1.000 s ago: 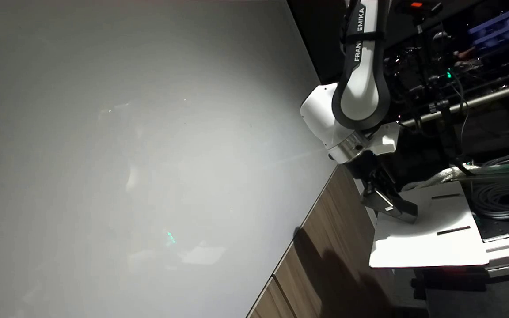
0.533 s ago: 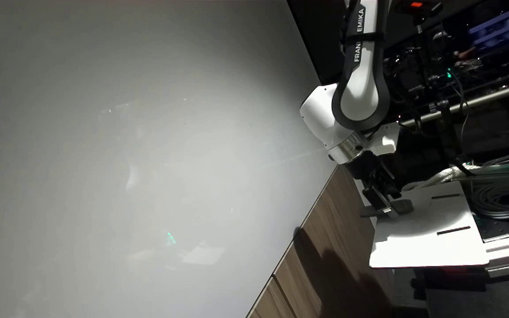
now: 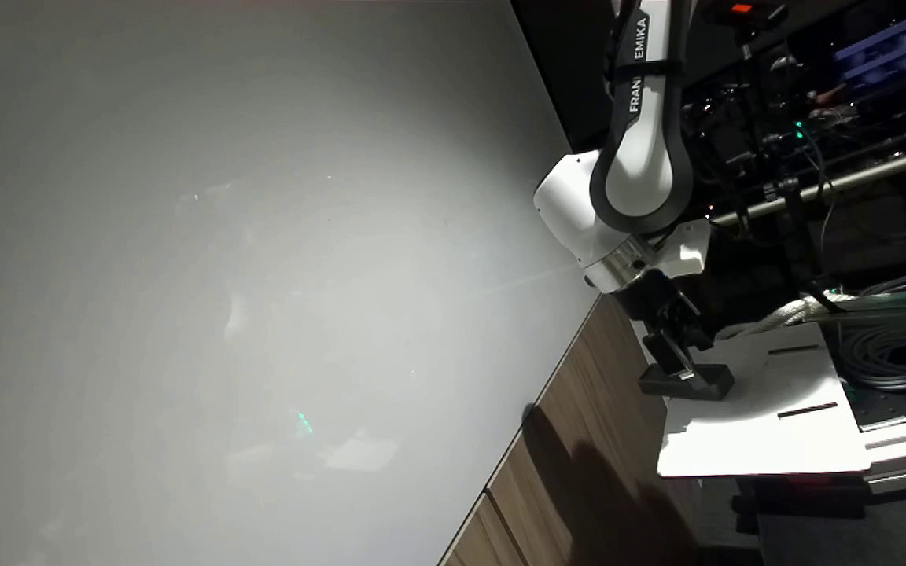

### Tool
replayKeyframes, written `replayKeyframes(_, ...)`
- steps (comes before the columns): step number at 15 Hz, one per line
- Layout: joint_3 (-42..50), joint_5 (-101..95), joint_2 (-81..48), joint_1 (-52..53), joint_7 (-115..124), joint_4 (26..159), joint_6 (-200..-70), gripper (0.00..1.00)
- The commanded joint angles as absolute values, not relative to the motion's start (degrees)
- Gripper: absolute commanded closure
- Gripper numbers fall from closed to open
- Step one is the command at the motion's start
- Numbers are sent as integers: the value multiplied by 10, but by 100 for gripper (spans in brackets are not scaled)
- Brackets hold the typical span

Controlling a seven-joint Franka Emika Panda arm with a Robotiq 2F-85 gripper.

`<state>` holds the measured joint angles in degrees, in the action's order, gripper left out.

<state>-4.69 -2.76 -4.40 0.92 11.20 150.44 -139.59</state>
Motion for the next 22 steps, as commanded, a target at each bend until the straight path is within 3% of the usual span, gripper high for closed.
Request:
replayKeyframes(1,-39,-8,-50,16,95,1498,-1397,0)
replayKeyframes(22,-19,-115,-59,20,140,1525,-1492,0)
